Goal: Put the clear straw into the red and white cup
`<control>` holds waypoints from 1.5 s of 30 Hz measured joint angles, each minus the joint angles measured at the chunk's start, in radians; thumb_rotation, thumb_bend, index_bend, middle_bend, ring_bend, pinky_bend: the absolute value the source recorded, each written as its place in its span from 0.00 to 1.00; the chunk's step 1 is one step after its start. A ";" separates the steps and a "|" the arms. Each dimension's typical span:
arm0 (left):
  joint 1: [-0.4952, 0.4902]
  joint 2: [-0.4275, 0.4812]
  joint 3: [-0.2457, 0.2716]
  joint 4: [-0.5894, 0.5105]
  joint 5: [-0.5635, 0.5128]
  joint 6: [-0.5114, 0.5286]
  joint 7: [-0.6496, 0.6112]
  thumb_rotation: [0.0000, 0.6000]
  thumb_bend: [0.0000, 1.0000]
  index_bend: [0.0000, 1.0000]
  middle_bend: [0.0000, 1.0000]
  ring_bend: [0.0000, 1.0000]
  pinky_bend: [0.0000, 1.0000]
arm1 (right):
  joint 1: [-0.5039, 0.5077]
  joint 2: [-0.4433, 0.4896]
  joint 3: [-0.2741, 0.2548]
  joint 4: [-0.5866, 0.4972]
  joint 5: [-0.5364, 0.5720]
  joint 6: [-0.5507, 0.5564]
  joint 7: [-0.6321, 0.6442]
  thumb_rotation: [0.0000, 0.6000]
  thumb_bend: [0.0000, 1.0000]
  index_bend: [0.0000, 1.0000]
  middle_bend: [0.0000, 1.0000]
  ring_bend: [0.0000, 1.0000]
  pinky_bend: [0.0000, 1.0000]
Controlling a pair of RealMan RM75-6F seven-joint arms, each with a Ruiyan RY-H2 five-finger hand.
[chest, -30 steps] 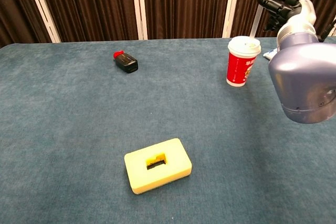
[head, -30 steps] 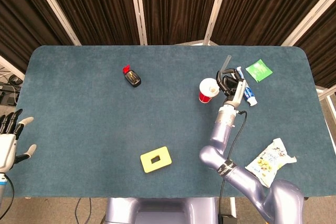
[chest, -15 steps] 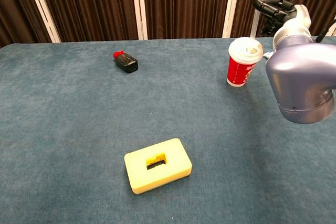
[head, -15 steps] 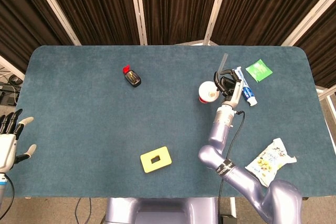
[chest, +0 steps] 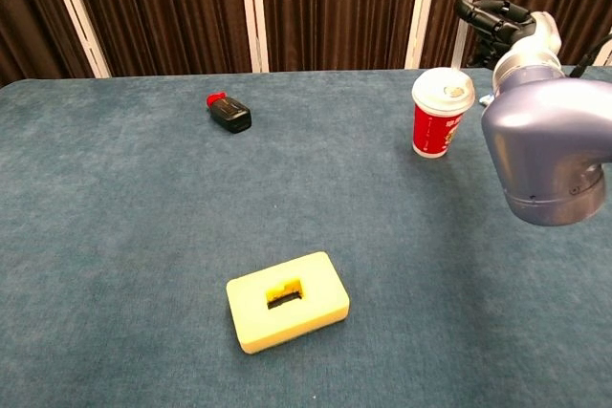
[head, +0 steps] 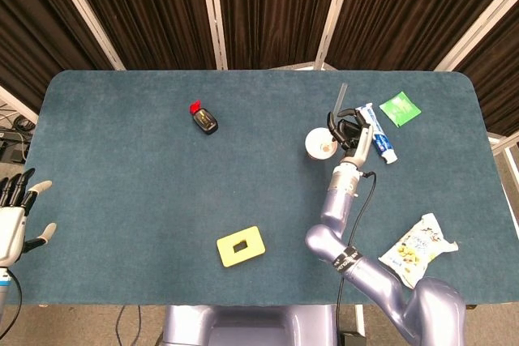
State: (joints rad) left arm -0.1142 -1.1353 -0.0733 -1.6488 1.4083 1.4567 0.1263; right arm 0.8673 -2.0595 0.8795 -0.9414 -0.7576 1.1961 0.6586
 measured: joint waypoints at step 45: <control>-0.003 0.007 0.009 0.009 0.025 -0.003 -0.020 1.00 0.29 0.21 0.00 0.00 0.00 | -0.279 0.216 -0.115 -0.369 -0.224 0.184 -0.003 1.00 0.22 0.29 0.53 0.41 0.35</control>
State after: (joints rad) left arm -0.1168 -1.1283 -0.0644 -1.6399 1.4332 1.4534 0.1060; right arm 0.5883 -1.8438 0.7650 -1.3103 -0.9821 1.3805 0.6557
